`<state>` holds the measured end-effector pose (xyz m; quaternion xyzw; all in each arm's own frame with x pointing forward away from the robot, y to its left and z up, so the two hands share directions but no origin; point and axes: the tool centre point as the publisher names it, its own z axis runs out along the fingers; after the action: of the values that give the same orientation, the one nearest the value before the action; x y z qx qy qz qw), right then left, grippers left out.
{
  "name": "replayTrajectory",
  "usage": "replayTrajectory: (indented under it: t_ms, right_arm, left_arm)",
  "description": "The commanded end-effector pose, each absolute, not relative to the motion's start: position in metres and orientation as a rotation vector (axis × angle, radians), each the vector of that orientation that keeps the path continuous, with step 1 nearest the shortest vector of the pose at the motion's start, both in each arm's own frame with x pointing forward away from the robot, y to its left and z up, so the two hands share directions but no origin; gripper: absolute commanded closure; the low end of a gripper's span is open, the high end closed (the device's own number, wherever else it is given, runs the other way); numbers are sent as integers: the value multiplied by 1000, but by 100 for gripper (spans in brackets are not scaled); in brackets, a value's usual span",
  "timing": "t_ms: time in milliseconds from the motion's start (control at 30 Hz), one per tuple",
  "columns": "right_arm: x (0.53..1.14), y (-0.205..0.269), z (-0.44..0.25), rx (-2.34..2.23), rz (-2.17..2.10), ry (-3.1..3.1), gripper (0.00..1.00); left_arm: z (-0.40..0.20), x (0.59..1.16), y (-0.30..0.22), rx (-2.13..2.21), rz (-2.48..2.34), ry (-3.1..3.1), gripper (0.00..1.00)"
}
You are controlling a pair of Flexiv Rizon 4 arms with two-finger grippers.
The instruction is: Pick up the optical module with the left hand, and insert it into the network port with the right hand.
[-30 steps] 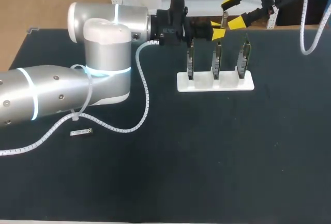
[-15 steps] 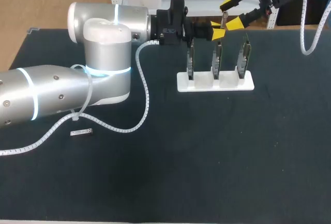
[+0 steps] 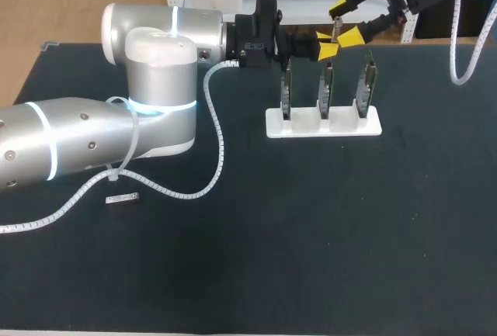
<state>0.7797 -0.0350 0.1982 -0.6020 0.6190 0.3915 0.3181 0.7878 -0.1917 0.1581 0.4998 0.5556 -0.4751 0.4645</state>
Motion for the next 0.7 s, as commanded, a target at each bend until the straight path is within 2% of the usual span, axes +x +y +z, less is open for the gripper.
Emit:
replayTrajectory:
  t_ms: [33,700]
  right_arm:
    - [781,-34,198,-1584,1028,1627,100]
    - [788,-38,203,-1590,1004,1628,100]
  left_arm:
    - [157,786,-191,1224,-1164,1363,100]
    - [157,786,-191,1224,-1164,1363,100]
